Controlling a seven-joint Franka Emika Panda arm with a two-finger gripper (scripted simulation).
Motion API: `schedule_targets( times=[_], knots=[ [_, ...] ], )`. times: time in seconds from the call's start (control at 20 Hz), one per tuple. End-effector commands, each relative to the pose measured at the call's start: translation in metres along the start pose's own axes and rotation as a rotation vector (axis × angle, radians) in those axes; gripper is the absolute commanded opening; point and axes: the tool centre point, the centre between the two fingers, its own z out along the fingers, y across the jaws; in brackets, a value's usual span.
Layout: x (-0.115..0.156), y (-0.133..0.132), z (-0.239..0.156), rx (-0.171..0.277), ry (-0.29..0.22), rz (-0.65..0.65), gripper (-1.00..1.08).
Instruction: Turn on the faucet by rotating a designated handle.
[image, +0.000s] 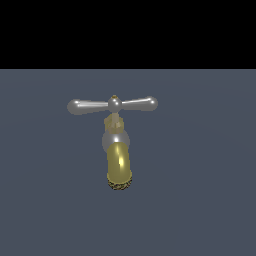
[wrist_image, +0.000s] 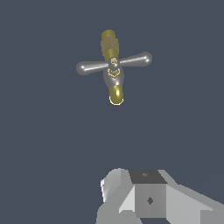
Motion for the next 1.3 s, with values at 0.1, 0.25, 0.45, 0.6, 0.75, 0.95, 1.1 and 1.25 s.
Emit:
schedule_targets(
  times=[0.1,0.25,0.45,0.6,0.75,0.95,1.1,1.25],
  knots=[
    [0.000,0.000,0.000,0.000,0.000,0.002,-1.00],
    [0.001,-0.003,0.003,0.000,0.000,0.014,-1.00],
    [0.003,-0.008,0.009,-0.001,0.000,0.045,-1.00],
    [0.006,-0.015,0.017,-0.001,0.000,0.079,-1.00],
    [0.009,-0.023,0.026,-0.002,0.001,0.124,-1.00],
    [0.017,-0.037,0.042,-0.002,0.001,0.200,-1.00],
    [0.024,-0.048,0.056,-0.003,0.001,0.265,-1.00],
    [0.032,-0.059,0.070,-0.004,0.002,0.331,-1.00]
  ],
)
